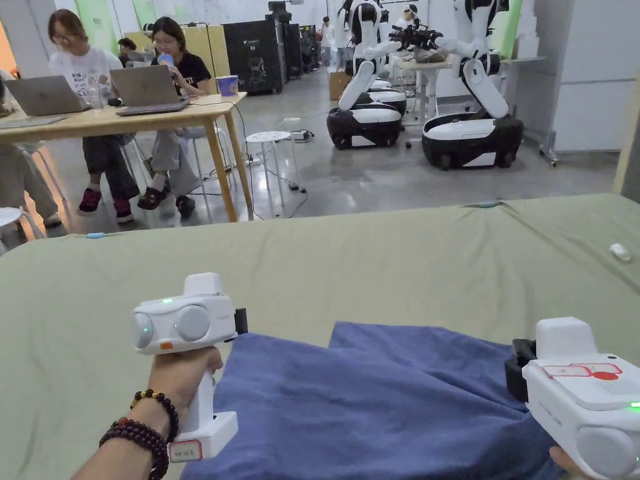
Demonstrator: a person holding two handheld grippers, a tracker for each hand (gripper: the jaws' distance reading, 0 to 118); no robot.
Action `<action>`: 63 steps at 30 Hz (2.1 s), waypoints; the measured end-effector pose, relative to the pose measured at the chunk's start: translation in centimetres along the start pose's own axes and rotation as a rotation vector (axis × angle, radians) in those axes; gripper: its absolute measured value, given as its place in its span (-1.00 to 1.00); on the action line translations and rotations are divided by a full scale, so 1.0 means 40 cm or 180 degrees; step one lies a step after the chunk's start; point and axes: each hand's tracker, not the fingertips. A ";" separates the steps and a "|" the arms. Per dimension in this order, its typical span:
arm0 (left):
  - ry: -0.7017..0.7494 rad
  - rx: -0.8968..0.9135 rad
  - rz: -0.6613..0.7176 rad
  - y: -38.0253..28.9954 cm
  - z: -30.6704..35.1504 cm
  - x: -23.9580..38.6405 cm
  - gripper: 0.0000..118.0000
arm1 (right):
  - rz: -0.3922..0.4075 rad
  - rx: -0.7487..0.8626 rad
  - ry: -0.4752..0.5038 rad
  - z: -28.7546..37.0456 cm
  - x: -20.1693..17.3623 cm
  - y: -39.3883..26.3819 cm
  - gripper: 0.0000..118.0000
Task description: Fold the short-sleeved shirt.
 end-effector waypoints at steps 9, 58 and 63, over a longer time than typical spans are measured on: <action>0.0102 -0.0535 -0.0117 -0.026 -0.252 -0.007 0.74 | 0.0031 -0.0100 0.0002 -0.103 0.004 -0.046 -0.95; -0.0090 0.0069 -0.0316 -0.007 0.100 0.081 -0.98 | 0.0030 -0.1369 0.0156 -0.195 0.239 -0.192 0.21; -0.0073 0.0063 -0.0331 -0.016 0.103 0.070 -0.98 | 0.0004 -0.1155 0.0371 -0.160 0.219 -0.148 -0.80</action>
